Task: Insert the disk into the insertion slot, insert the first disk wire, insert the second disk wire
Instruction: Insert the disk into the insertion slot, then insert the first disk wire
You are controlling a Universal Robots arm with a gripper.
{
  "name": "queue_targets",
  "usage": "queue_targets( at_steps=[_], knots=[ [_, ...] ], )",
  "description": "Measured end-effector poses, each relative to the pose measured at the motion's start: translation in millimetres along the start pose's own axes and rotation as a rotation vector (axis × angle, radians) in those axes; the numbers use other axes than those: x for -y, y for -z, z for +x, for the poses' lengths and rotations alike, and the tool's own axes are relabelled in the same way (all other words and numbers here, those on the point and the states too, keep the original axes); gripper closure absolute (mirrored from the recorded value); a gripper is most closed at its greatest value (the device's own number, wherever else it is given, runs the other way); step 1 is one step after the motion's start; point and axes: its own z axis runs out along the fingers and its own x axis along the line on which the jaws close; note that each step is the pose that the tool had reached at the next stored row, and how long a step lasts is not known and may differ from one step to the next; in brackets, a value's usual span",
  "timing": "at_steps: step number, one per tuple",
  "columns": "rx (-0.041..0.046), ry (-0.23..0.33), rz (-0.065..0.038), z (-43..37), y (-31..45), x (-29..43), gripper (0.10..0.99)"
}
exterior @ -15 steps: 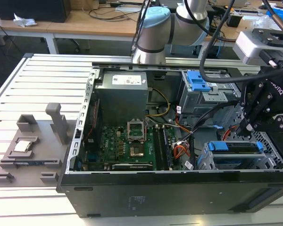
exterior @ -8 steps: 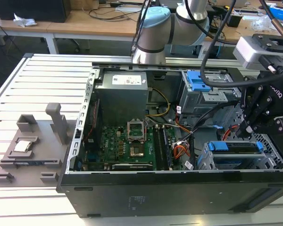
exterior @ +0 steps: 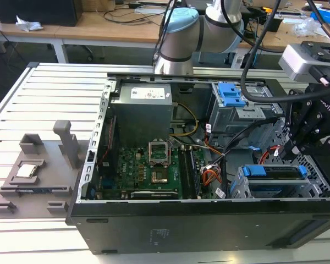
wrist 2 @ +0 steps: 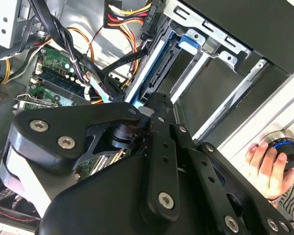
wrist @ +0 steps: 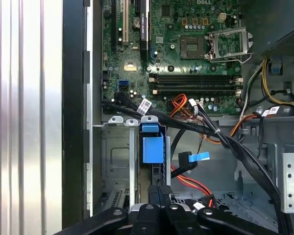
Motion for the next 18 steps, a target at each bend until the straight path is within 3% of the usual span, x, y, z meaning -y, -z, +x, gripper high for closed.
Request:
queue_targets(
  at_steps=[10, 14, 16, 18],
  knots=[
    [0.0005, 0.001, 0.0, -1.4, -0.4, 0.2, 0.98],
    [-0.0003, 0.007, 0.0, -16.7, 0.0, 1.9, 0.98],
    [-0.0006, 0.014, 0.0, -29.4, 0.0, 2.8, 0.98],
    [-0.0021, 0.045, 0.0, -33.5, 0.0, 2.9, 0.98]
  ],
)
